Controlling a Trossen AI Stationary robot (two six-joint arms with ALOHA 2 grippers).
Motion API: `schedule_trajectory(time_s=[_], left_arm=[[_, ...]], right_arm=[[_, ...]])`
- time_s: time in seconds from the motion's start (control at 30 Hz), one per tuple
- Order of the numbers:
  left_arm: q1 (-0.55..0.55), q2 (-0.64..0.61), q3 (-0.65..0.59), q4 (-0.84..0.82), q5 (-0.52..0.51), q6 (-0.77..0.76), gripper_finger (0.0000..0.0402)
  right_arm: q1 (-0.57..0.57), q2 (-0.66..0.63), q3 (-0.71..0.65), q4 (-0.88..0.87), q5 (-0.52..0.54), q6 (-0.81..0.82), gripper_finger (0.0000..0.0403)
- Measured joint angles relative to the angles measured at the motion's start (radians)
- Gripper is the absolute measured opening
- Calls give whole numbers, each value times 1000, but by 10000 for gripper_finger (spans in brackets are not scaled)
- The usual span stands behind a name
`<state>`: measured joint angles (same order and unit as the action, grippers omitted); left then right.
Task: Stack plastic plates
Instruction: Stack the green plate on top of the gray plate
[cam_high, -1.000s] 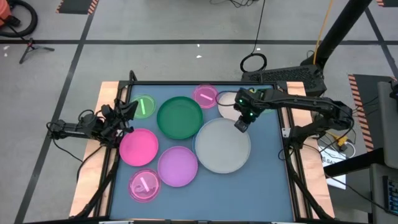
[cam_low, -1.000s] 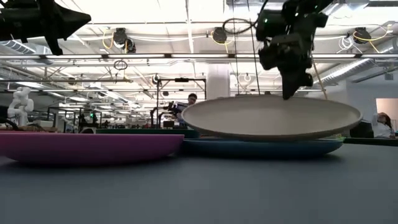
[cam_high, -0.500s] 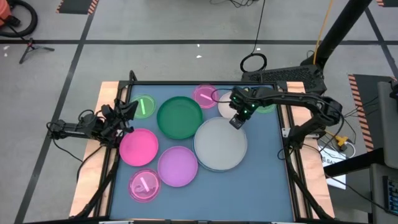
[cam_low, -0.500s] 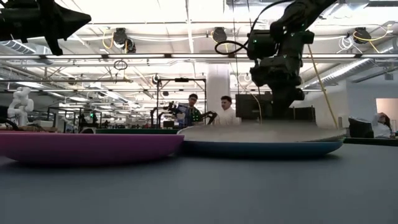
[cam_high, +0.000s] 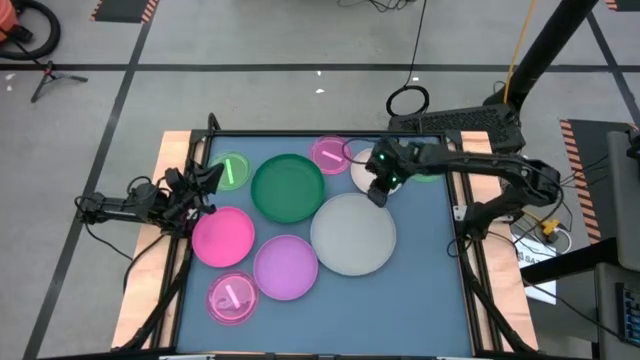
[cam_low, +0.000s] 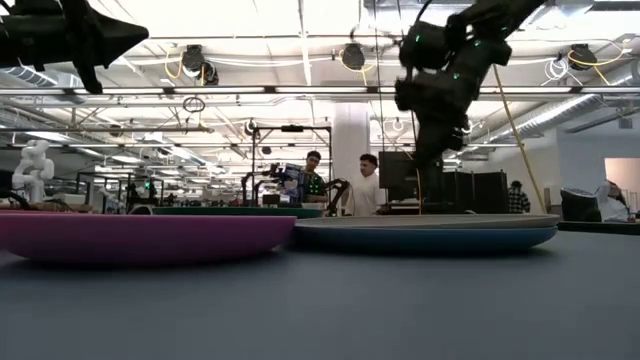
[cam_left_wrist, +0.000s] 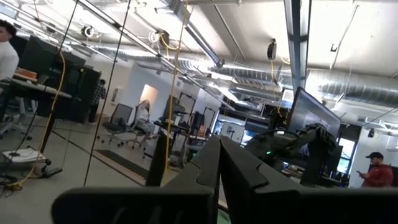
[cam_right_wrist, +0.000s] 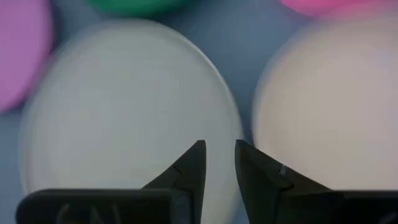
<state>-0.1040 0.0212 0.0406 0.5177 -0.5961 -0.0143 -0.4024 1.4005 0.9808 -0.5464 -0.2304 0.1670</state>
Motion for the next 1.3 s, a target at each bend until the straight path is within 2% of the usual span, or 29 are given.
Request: schedule_trajectory(time_s=[0.2, 0.3, 0.4, 0.47, 0.6, 0.73, 1.0, 1.2, 1.3], left_arm=[[0, 0, 0, -52, 31, -59, 17], [0, 22, 0, -69, 98, -83, 17], [0, 71, 0, -56, 110, -138, 17], [0, 119, 0, -36, 110, -173, 17], [0, 229, 0, -7, 104, -257, 17], [0, 356, 0, 35, 97, -363, 17], [0, 617, 10, 184, 15, -485, 17], [0, 798, 125, 182, 9, -485, 17], [0, 889, 211, 127, 9, -459, 17]], right_arm=[[127, -143, -214, 401, 17, -34, 81], [186, -224, -316, 586, 20, -129, 76], [222, -305, -384, 760, 18, -207, 65], [236, -356, -409, 816, 19, -259, 58], [248, -439, -414, 811, 20, -343, 47], [248, -497, -414, 781, 16, -312, 41], [248, -585, -414, 700, 14, -306, 38], [248, -624, -414, 651, 15, -306, 38], [248, -639, -414, 619, 15, -306, 38]])
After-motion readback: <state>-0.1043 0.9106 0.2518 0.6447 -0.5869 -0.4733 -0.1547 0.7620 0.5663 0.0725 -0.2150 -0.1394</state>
